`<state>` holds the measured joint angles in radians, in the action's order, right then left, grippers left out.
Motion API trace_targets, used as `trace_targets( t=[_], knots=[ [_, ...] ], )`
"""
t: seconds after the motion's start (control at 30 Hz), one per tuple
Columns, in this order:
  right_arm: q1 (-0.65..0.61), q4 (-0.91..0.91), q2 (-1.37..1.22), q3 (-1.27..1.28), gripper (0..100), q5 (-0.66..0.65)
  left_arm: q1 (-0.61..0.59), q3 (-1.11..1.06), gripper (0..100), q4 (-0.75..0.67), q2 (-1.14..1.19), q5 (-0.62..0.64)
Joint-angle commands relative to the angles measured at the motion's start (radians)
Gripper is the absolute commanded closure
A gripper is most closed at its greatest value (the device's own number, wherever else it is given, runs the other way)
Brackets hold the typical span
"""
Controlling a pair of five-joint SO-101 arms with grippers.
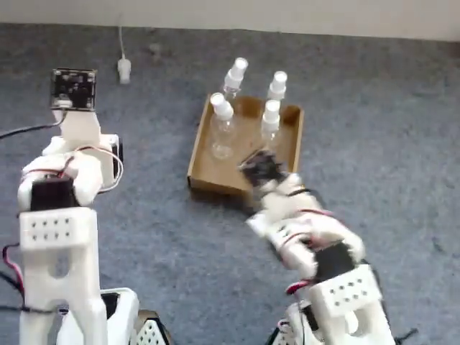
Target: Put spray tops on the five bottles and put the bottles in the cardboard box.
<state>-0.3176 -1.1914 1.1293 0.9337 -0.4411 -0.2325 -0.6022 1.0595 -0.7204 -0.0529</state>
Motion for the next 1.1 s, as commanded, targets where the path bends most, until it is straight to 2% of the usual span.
trace_targets(
  t=[0.0,0.1,0.17,0.43,0.53,0.77,1.07],
  knots=[
    [0.314,-0.128,0.024,-0.127,99.5,-0.135,-0.008,0.001,90,-0.034,0.091,-0.017],
    [0.547,-0.059,0.022,-0.114,99.5,-0.193,-0.048,-0.016,90,-0.032,0.097,-0.014],
    [0.628,0.036,0.024,-0.056,99.5,-0.172,-0.079,-0.051,90,-0.035,0.041,-0.014],
    [0.618,0.51,0.03,0.358,99.5,-0.107,-0.094,-0.484,90,-0.152,-0.483,-0.015],
    [0.618,0.575,0.031,0.443,99.5,-0.061,-0.094,-0.647,90,-0.172,-0.699,-0.015],
    [0.621,0.671,0.022,0.44,99.5,-0.058,-0.09,-0.901,90,-0.169,-1.089,-0.017],
    [0.625,0.819,0.025,0.444,97.6,-0.058,-0.091,-1.067,90,-0.176,-1.096,-0.017]
  ],
)
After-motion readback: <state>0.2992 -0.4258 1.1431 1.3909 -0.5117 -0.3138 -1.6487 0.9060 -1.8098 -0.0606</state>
